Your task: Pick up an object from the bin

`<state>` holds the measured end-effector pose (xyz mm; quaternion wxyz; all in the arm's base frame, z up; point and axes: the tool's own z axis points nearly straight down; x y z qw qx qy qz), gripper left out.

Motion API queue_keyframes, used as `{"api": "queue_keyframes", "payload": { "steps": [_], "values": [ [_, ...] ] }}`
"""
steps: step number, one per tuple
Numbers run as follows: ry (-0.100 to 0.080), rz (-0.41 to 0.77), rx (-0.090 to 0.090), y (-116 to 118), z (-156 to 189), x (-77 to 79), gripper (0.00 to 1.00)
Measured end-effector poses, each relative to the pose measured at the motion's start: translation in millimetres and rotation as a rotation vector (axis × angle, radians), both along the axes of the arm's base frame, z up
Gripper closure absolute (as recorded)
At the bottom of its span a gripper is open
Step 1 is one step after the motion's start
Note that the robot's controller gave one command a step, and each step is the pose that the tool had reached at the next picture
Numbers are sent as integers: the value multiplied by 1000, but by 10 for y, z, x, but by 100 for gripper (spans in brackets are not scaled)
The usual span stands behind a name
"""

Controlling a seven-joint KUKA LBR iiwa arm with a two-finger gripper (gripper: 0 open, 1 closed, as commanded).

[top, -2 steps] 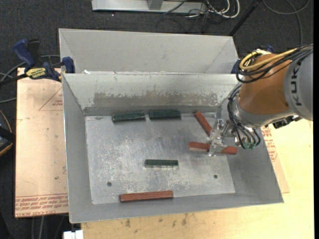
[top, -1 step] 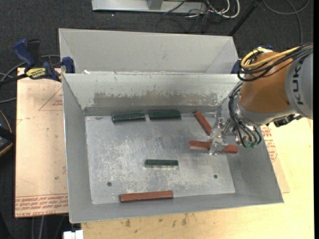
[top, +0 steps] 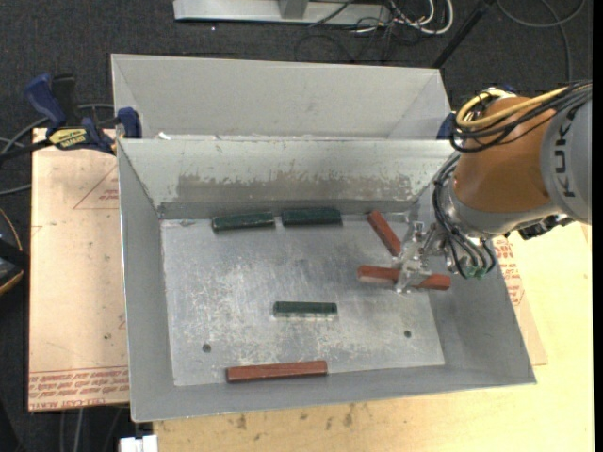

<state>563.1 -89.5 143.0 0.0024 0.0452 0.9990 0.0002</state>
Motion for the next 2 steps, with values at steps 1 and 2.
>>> {"api": "queue_keyframes", "payload": {
  "steps": [1, 2],
  "values": [
    [2, 0, 0, 1, 37, -1, 100],
    [7, 0, 1, 4, 112, -12, 100]
  ]
}}
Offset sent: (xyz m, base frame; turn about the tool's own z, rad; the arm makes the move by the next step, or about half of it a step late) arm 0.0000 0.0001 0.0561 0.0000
